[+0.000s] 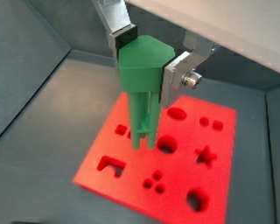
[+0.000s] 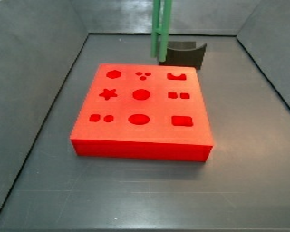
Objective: Insert the 3 prong object.
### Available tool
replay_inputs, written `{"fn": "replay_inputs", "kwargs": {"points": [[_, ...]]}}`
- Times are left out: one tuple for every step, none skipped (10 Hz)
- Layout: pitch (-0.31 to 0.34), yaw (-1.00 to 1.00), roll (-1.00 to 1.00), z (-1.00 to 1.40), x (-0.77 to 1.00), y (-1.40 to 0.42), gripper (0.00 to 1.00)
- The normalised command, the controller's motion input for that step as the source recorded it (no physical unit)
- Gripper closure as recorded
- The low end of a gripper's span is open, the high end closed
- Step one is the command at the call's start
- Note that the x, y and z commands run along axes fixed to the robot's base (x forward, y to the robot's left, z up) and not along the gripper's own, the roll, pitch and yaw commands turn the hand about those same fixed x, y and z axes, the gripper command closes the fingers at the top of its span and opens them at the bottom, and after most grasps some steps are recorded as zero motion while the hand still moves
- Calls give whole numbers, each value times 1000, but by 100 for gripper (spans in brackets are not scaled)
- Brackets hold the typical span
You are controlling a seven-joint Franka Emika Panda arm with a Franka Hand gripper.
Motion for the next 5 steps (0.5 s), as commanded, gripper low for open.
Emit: {"fn": "replay_inputs", "kwargs": {"points": [[0,-549,-11,-137,340,480,100],[-49,-631,0,-223,229,423,100],[-51,-860,6,-149,91,163,100],[0,-1000,41,-154,3,0,100],[0,-1000,0,-291,0,0,100]]}}
